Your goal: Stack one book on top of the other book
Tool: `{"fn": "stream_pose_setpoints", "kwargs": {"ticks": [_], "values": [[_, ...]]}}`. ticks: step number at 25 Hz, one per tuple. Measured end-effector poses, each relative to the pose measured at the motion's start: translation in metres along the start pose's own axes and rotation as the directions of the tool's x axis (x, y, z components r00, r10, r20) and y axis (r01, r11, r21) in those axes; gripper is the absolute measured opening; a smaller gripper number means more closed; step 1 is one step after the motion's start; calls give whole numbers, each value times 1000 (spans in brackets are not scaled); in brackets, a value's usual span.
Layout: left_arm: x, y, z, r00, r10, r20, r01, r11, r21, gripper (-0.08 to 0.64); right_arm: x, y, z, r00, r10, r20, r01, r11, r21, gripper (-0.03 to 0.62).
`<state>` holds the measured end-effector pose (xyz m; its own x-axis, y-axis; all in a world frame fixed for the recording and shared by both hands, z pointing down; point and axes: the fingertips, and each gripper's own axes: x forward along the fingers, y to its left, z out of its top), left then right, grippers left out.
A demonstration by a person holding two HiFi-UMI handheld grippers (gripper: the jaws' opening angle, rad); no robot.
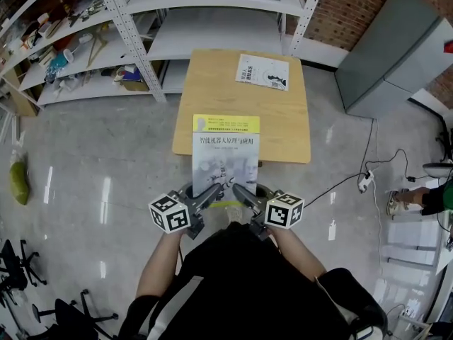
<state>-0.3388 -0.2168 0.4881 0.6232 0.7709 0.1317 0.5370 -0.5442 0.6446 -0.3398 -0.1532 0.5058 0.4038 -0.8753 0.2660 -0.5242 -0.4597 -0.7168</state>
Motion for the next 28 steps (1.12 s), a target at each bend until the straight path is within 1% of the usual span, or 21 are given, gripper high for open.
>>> {"fn": "stream_pose_setpoints", "kwargs": {"ticks": [2, 5, 8, 13, 16, 19, 23, 28], "values": [[-1, -8, -3, 1000, -31, 1, 31, 999, -12, 121, -9, 6, -2, 1000, -10, 18, 10, 1000, -13, 98], [-2, -20, -6, 996, -85, 2, 85, 996, -32, 120, -22, 12, -4, 998, -46, 50, 48, 998, -34, 100], [6, -40, -16, 989, -144, -19, 143, 989, -24, 120, -48, 14, -9, 992, -88, 87, 91, 995, -38, 100], [25, -86, -41, 962, -264, -72, 263, 965, -20, 120, -106, 18, -22, 969, -186, 160, 192, 981, -22, 100], [33, -107, -46, 945, -314, -88, 315, 949, -13, 120, -129, 22, -22, 955, -219, 199, 231, 972, -36, 101], [37, -121, -55, 936, -335, -109, 337, 941, 2, 120, -144, 22, -30, 948, -231, 218, 243, 970, -28, 103], [41, -127, -56, 933, -336, -129, 342, 939, 31, 120, -150, 20, -30, 944, -222, 242, 233, 972, -19, 103], [61, -130, -54, 928, -349, -129, 354, 935, 15, 120, -161, 9, -17, 937, -222, 268, 237, 971, -24, 103]]}}
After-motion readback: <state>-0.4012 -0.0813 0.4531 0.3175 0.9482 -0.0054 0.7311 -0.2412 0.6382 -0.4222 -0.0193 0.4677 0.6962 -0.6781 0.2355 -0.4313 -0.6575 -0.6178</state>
